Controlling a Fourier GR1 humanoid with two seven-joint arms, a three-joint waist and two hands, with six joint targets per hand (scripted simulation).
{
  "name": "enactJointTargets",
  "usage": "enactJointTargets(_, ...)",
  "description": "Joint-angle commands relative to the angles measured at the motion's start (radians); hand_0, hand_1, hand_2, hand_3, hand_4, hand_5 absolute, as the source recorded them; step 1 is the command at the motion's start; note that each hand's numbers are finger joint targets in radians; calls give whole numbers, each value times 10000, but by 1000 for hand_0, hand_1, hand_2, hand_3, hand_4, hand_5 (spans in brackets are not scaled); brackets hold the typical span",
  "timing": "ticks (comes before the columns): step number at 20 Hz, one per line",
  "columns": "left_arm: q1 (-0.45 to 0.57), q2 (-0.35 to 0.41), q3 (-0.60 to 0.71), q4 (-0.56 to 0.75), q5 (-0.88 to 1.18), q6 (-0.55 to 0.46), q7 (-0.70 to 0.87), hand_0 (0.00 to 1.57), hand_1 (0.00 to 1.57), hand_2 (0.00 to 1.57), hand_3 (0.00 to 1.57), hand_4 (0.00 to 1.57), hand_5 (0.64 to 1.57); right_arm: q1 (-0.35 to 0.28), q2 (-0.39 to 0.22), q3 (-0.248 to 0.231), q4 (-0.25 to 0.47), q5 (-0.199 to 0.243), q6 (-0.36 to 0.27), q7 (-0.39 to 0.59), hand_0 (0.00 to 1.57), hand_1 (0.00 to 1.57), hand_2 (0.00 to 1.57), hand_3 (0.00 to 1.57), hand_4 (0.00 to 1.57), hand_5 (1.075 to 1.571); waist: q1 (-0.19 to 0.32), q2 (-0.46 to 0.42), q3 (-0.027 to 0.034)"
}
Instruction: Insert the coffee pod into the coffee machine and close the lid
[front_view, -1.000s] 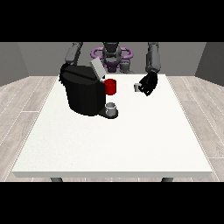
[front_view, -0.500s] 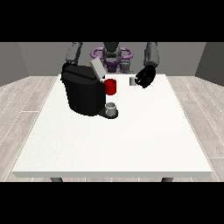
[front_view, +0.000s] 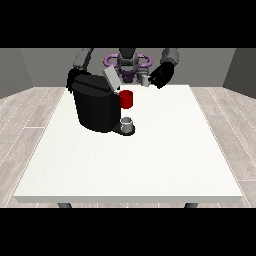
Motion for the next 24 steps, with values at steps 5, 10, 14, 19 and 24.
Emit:
enactJointTargets(5,-780,35,360,-498,170,-429,849,1340,1340,1403,1381,651,1571,-8,-147,-178,-88,-294,238,15,0,0,0,0,178,1571,-209,32,0)
enactJointTargets(10,-1521,99,1020,-224,587,-119,848,1346,1346,1432,1391,655,1571,-634,-345,-121,-287,-308,434,83,0,0,0,0,240,1571,-643,786,-3)
enactJointTargets(14,-2072,-216,983,-471,774,-473,1657,1510,1510,1474,1125,626,1571,-588,-485,-431,655,-595,948,-634,0,0,0,0,21,1571,-384,942,2)
enactJointTargets(19,-3052,178,1282,-50,559,224,1604,1417,1417,1451,1363,643,1571,-1351,-381,-48,502,-268,1088,-1345,0,0,0,0,0,1571,-828,2205,3)
enactJointTargets(24,-3806,978,1840,279,892,-82,1647,1401,1401,1449,1378,618,1571,-1750,-779,-224,661,-544,1720,-1277,0,0,0,0,183,1571,-1010,2586,3)
